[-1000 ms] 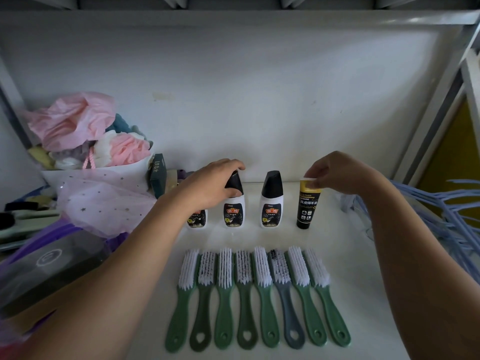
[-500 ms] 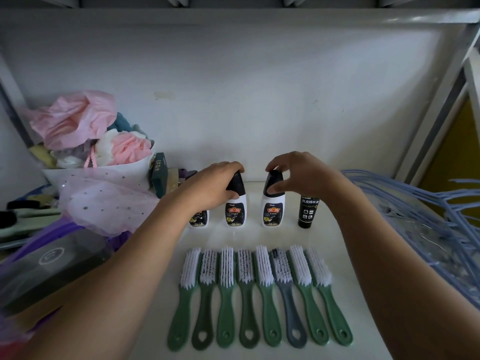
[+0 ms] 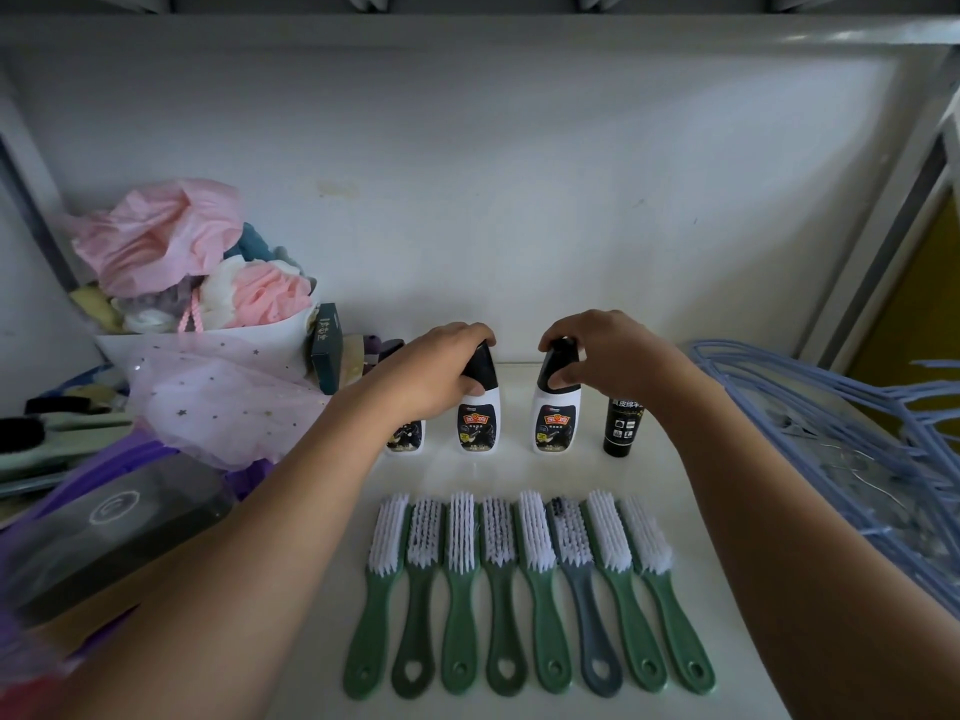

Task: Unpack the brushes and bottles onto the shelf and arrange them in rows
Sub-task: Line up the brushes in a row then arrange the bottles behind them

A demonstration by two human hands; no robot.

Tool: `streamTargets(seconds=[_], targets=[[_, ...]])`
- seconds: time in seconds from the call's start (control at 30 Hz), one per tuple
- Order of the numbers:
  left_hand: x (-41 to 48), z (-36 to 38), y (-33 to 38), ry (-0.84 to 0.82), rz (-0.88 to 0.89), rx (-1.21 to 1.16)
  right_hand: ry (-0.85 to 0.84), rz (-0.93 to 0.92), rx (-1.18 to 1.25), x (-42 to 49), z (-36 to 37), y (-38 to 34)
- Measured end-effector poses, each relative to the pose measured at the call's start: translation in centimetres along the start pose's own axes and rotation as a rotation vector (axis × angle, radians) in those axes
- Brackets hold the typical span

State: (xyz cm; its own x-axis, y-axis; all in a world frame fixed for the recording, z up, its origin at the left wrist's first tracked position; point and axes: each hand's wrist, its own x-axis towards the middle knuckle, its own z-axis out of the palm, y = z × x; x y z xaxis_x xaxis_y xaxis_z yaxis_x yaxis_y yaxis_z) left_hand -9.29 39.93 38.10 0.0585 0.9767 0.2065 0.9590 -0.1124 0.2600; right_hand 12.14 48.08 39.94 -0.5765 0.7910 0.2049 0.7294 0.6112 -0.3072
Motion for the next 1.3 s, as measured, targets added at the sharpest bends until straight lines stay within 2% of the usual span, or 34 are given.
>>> streamTargets(seconds=[1.3], targets=[[0.26, 0.45, -0.11, 0.041, -0.003, -0.086, -0.064, 0.032, 0.065, 0.25, 0.53, 0.61]])
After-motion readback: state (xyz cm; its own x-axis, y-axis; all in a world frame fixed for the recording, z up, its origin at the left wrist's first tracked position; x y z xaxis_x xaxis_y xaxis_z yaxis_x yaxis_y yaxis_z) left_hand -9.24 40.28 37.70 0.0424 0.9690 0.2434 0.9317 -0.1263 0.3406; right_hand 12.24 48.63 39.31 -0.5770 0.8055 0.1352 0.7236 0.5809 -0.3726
